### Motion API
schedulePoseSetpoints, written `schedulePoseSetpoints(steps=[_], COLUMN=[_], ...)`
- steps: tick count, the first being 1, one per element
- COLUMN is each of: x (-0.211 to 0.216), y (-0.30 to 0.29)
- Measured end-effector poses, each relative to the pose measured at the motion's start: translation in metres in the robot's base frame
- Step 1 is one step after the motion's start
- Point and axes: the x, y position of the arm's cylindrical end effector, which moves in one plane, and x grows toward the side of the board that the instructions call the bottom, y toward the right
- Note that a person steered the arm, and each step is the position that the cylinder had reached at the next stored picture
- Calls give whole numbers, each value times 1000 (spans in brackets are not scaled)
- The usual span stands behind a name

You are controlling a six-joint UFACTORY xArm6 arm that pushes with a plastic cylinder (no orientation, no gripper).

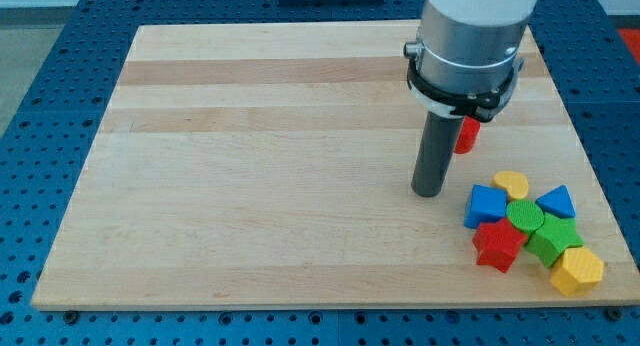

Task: Slide the red circle towards the top

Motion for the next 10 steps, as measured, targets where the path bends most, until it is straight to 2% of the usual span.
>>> schedulePoseSetpoints(steps=[1, 3, 5, 7, 10], x=[0, -8, -26, -70, -75], y=[28, 43, 47, 49, 49])
